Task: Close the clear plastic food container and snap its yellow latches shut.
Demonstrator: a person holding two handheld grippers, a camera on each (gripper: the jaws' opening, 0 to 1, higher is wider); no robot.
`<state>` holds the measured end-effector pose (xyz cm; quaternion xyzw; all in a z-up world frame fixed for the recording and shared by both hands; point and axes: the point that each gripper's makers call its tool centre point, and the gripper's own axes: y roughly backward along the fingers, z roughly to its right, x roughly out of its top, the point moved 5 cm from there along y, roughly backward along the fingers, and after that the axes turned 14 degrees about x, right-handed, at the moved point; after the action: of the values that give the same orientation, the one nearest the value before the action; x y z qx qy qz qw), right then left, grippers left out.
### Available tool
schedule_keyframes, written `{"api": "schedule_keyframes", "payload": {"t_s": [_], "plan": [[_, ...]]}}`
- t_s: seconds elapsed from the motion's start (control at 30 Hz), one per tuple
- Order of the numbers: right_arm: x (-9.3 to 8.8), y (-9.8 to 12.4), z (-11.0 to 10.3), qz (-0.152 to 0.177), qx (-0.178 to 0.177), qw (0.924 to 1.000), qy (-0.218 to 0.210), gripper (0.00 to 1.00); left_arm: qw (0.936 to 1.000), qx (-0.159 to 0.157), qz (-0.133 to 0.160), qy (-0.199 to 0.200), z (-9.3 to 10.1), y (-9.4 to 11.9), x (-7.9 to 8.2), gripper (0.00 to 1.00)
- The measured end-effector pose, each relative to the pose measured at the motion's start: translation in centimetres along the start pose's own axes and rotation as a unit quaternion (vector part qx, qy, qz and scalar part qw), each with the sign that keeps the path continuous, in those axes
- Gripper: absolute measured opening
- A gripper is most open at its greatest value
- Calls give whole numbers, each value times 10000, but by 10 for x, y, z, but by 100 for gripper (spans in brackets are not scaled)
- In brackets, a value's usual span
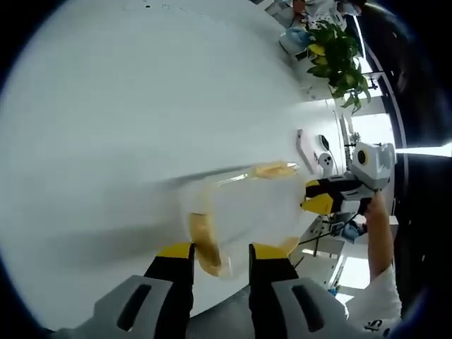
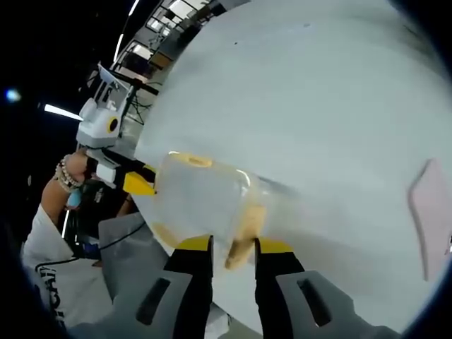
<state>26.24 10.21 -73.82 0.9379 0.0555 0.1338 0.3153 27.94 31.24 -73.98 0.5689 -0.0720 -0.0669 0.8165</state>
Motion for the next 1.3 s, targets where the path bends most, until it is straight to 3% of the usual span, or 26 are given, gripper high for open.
{"api": "schedule_keyframes", "payload": {"t_s": [0.53, 0.73, 0.77, 0.8, 1.1, 1.3], "plan": [[-2, -4, 0, -34, 85, 9999, -141, 16, 9998, 71, -1, -201, 4, -8, -1, 21], [-5, -4, 3, 143, 343, 9986, -378, 14, 9998, 61, -14, -180, 4, -9, -1, 21], [-11, -5, 3, 81, 419, 9973, -597, 14, 9998, 60, -25, -186, 4, -9, -1, 20], [-10, -8, 4, 234, 572, 9962, -620, 14, 9998, 60, -24, -168, 4, -8, -1, 21], [-11, -11, 3, 319, 526, 9974, -375, 15, 9997, 44, 44, -237, 5, -6, 0, 21], [-8, -9, 2, 422, 474, 9978, -202, 16, 9993, -73, 249, -277, 3, -4, -3, 22]]}}
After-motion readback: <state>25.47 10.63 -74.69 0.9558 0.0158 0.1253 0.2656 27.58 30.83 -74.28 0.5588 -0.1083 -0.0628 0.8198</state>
